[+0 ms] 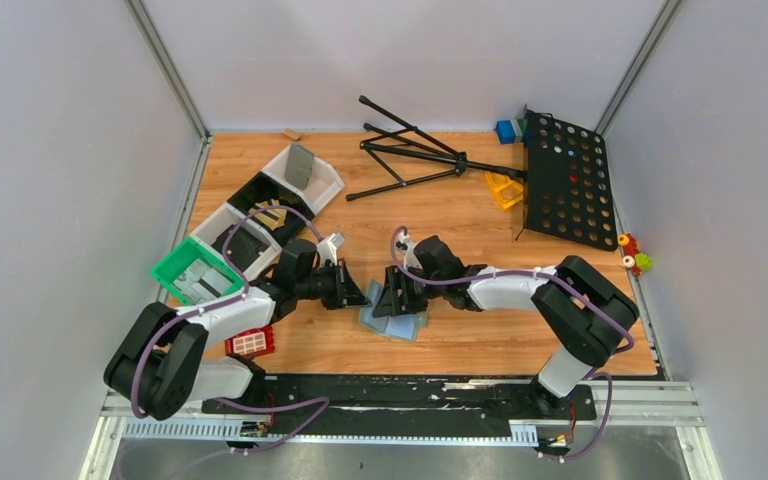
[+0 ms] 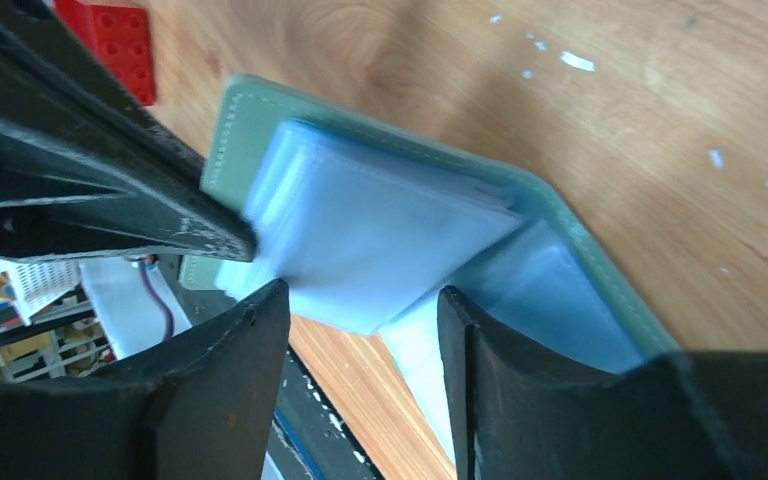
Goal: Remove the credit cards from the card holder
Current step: Remove the credit card from the card holder.
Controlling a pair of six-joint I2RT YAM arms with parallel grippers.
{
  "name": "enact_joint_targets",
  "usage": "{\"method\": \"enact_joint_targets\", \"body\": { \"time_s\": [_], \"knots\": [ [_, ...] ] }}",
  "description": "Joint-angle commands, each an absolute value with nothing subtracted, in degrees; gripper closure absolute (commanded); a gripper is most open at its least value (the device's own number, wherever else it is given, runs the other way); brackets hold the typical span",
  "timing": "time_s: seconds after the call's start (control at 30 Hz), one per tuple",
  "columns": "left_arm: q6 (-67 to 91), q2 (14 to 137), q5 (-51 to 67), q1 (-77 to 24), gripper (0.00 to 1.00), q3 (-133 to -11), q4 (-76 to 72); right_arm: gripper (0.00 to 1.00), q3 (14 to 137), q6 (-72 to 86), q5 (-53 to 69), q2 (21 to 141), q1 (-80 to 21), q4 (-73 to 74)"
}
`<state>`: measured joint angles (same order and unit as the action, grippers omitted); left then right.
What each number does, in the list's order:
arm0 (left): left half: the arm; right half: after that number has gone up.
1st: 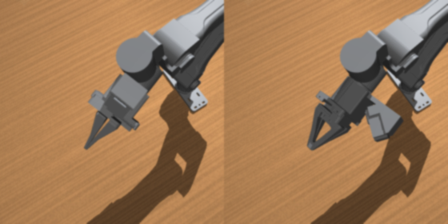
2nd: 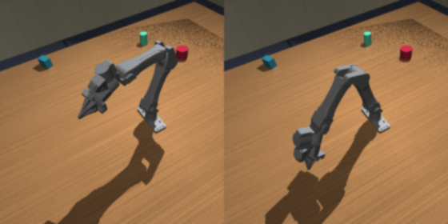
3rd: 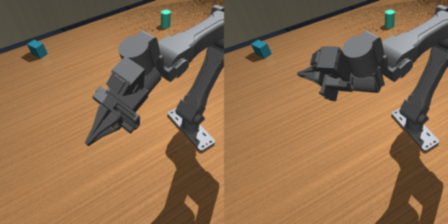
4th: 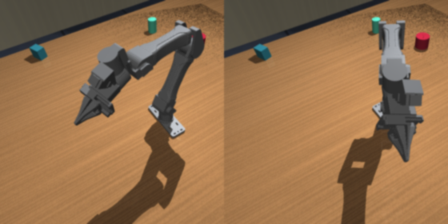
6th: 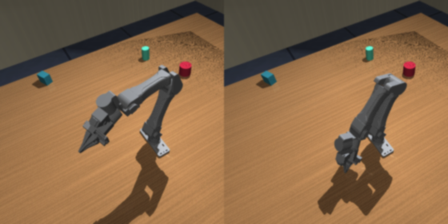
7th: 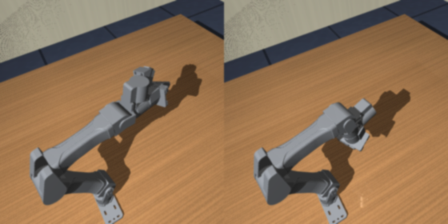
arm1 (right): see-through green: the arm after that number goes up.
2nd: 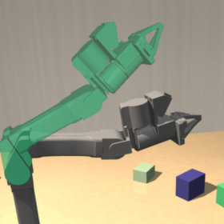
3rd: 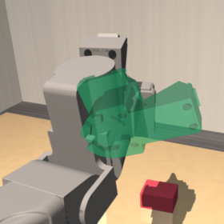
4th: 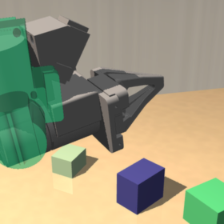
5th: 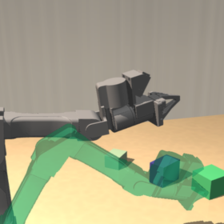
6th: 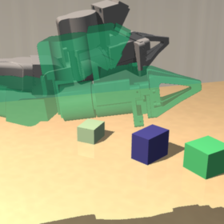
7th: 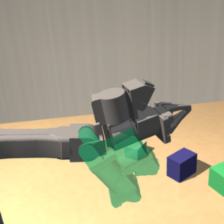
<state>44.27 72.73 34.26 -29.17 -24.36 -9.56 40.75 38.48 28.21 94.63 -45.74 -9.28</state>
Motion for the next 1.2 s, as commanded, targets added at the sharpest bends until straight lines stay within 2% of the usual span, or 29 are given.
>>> {"method": "enact_joint_targets", "body": {
  "time_s": [0.0,0.13,0.3,0.4,0.5,0.57,0.8,0.97,1.1,1.17],
  "knots": [
    [44.5,70.3,34.7,-29.5,1.0,-24.5,-10.3,0.47,44.1,35.4,21.8,94.6,-45.9,-2.3],
    [44.3,69.5,34.6,-29.5,1.0,-24.8,-9.2,0.51,44.7,33.8,19.2,93.3,-45.9,2.1],
    [44.6,69.0,34.7,-29.5,1.0,-24.8,-9.3,0.53,43.4,34.8,22.3,92.3,-45.7,-1.8],
    [44.2,68.3,33.9,-29.5,1.0,-25.1,-7.7,0.48,43.2,35.7,23.3,91.5,-45.7,-3.1],
    [43.5,67.4,32.2,-29.5,1.0,-25.3,-5.8,0.29,42.7,36.2,23.5,89.6,-45.9,-4.1],
    [43.8,67.5,32.4,-29.5,1.0,-25.3,-6.0,0.22,42.9,36.1,23.8,88.8,-46.8,-4.6],
    [44.7,67.4,33.0,-29.6,1.0,-24.9,-7.0,0.19,46.4,35.5,21.5,92.0,-48.3,-1.9],
    [45.1,67.3,33.2,-29.6,1.0,-24.7,-7.3,0.12,47.3,35.2,20.2,93.6,-49.7,-1.1],
    [45.0,67.0,33.1,-29.7,1.0,-24.9,-6.9,0.12,47.9,34.3,17.3,94.3,-49.7,2.2],
    [44.1,66.5,32.3,-29.7,1.0,-25.5,-5.2,0.15,48.5,33.4,15.1,94.5,-49.7,4.8]
  ]
}}
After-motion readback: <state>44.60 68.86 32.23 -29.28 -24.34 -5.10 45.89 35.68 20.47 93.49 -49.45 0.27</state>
